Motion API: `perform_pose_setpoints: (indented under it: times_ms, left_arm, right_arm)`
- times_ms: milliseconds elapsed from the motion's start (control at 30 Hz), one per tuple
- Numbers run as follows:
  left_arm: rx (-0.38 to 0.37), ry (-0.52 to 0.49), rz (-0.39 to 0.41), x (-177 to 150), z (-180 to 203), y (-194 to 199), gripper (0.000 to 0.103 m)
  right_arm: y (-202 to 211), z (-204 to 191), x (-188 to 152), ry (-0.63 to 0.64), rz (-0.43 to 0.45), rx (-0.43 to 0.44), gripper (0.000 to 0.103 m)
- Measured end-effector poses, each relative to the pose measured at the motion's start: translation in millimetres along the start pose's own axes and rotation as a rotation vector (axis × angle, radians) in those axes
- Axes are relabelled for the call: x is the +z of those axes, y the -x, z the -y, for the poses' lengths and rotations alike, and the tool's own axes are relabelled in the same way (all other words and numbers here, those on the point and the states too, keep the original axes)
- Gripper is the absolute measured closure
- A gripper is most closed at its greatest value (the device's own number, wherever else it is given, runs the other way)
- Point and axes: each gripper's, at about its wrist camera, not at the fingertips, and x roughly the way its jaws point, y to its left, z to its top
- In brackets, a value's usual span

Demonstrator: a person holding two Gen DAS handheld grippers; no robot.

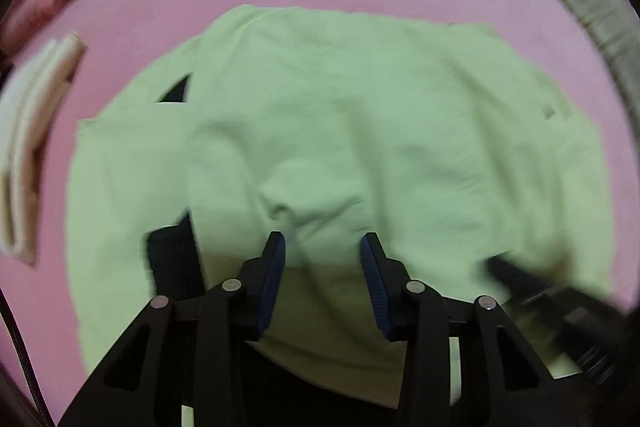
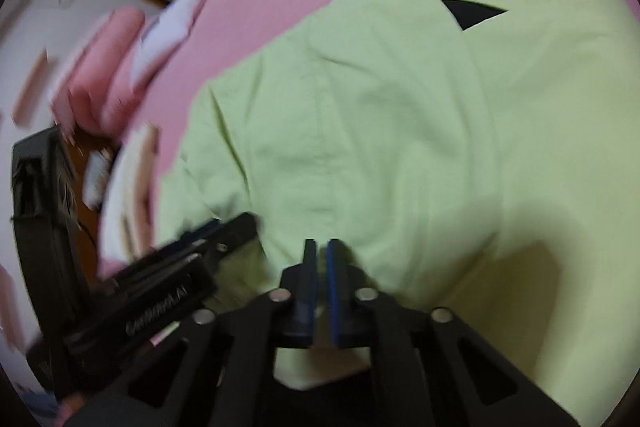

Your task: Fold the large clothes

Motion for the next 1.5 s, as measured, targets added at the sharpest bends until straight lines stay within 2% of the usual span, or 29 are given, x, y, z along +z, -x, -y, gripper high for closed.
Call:
perform_pose_setpoints:
  times_ms: [67,167,233,333,367,400,433,533,667,800,900,1000,1133,1200,1300,1367,1433,1500]
  left_arm:
    - [0.004,0.004,0.015,-7,-7,2,0.064]
    - [-0.010,0.005,0.033,-14,-9,16,0.064]
    - [-0.059,0.024,0.049,-22,-11,33,0.064]
    - [-0.209,0.067,0.067,-34,-17,56,0.062]
    - [-0.247,0.067,0.039,-38,-16,55,0.059]
    - [-0.272,0.054,-0.017,-42,-14,49,0.052]
    - [-0.272,0.033,-0.071,-48,-12,40,0.052]
    - [-0.184,-0.030,-0.104,-69,-8,30,0.053]
    - [-0.140,-0.051,-0.041,-79,-20,34,0.053]
    - [-0.159,-0.064,-0.026,-89,-36,40,0.055]
    - [-0.130,-0.083,0.001,-96,-42,53,0.057]
    - [-0.098,-0.057,0.024,-101,-48,65,0.056]
    - [0.003,-0.033,0.009,-135,-34,79,0.054]
    - [0.024,-0.004,-0.019,-154,-36,86,0.054]
    - [0.022,0.062,-0.054,-188,-46,104,0.054]
    - [0.028,0.087,-0.065,-205,-44,115,0.054]
    - [0.043,0.092,-0.063,-223,-40,130,0.054]
    - [0.055,0.094,-0.056,-245,-35,138,0.052]
  right_arm:
    - [10,10,-1,0.040,0.030,-0.109,0.103]
    - [24,15,-5,0.054,0.033,-0.138,0.103]
    - [34,2,-12,0.122,0.042,-0.124,0.103]
    - [40,-23,-27,0.205,0.045,-0.004,0.102]
    - [34,-33,-34,0.216,0.011,0.062,0.102]
    - [27,-39,-39,0.221,-0.015,0.078,0.102]
    - [19,-48,-44,0.227,-0.040,0.068,0.102]
    - [-7,-64,-60,0.250,-0.061,-0.037,0.102]
    - [-10,-46,-75,0.127,-0.021,-0.094,0.102]
    - [10,-11,-83,0.037,0.042,-0.188,0.103]
    - [25,3,-91,-0.025,0.040,-0.179,0.103]
    - [33,4,-104,-0.023,0.006,-0.270,0.100]
    - [41,5,-124,-0.050,-0.006,-0.269,0.100]
    - [46,4,-137,-0.075,-0.005,-0.254,0.099]
    - [59,1,-157,-0.102,-0.007,-0.241,0.089]
    - [72,-5,-172,-0.103,-0.002,-0.229,0.065]
    - [85,-11,-185,-0.096,0.013,-0.225,0.054]
    - [91,-19,-194,-0.079,0.013,-0.223,0.052]
